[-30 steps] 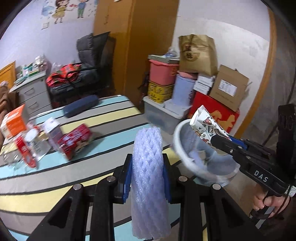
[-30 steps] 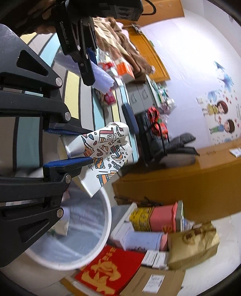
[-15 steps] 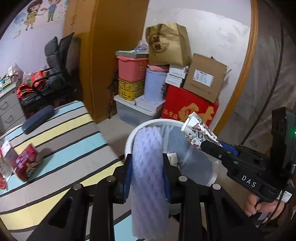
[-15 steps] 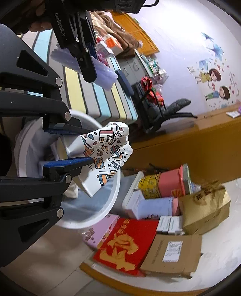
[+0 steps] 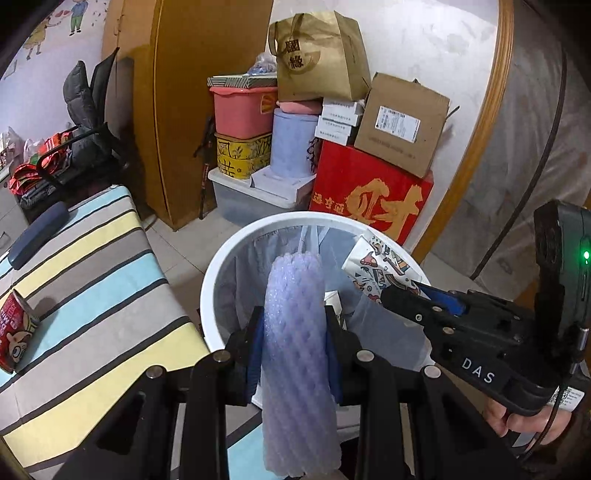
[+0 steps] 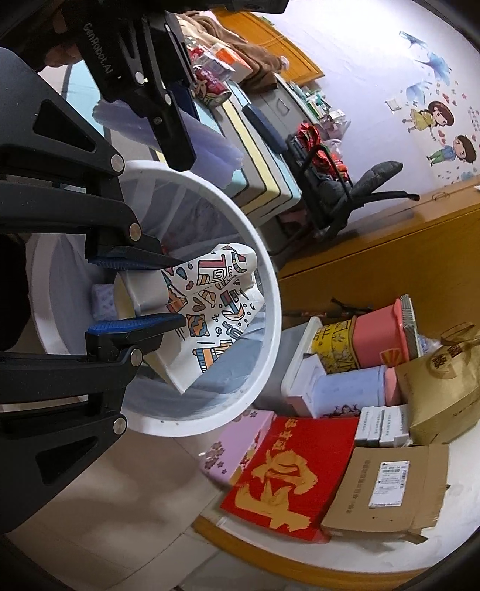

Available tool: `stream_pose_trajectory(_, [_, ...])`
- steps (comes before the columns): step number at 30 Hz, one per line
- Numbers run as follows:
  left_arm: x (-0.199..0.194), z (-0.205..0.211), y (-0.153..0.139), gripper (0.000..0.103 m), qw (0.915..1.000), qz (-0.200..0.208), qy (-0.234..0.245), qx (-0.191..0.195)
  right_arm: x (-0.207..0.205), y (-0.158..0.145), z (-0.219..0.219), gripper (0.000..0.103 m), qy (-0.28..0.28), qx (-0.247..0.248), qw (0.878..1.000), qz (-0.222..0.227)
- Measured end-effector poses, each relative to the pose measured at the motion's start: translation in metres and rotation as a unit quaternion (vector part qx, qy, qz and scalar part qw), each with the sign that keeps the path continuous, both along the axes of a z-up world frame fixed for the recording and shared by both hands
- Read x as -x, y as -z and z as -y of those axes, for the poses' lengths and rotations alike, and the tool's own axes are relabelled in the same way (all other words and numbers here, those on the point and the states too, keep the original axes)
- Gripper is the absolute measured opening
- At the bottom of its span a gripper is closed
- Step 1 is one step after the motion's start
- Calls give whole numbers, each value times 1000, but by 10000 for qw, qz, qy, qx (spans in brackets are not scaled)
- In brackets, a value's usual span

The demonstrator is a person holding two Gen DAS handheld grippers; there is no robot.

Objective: Collect trash
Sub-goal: 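Carry the foam net and paper cup over the wastebasket and open both grippers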

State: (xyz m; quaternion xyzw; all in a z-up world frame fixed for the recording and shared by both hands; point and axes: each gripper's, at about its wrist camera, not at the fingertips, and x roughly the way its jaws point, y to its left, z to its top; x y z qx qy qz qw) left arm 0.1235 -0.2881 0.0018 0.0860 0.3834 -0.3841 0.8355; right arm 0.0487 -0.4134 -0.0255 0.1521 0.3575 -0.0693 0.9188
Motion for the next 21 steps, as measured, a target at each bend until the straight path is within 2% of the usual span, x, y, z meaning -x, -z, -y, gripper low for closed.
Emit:
stream_pose_trajectory(5, [-6, 2, 3, 35, 10000, -31, -39, 26, -5, 4, 6, 25, 57, -42, 9999, -102])
stream_pose_trajectory(6, [-7, 2, 4, 42, 10000, -56, -36, 44, -6, 5, 7, 25, 68, -49, 9999, -112])
stream_pose_trajectory(7, [-8, 1, 5, 58, 9999, -73, -86, 41, -6, 6, 8, 25, 102, -33, 9998, -139])
stream_pose_trajectory(8, [-9, 1, 5, 63, 9999, -65, -138, 36, -7, 6, 8, 25, 135, -5, 9998, -174])
stream_pose_trajectory(11, [-11, -1, 5, 64, 9998, -76, -154, 76, -8, 6, 9, 28, 191, 19, 9996, -209])
stream_pose_trajectory(13, [-11, -2, 5, 64, 9998, -61, -171, 69, -7, 5, 9, 44, 233, 24, 9995, -190])
stream_pose_trajectory(15, [-11, -5, 5, 64, 9997, -68, -195, 100, -6, 4, 9, 53, 236, 22, 9996, -160])
stream_pose_trajectory(21, [-9, -13, 0, 64, 9996, -1, -255, 137, -6, -1, 6, 53, 241, 76, 9996, -93])
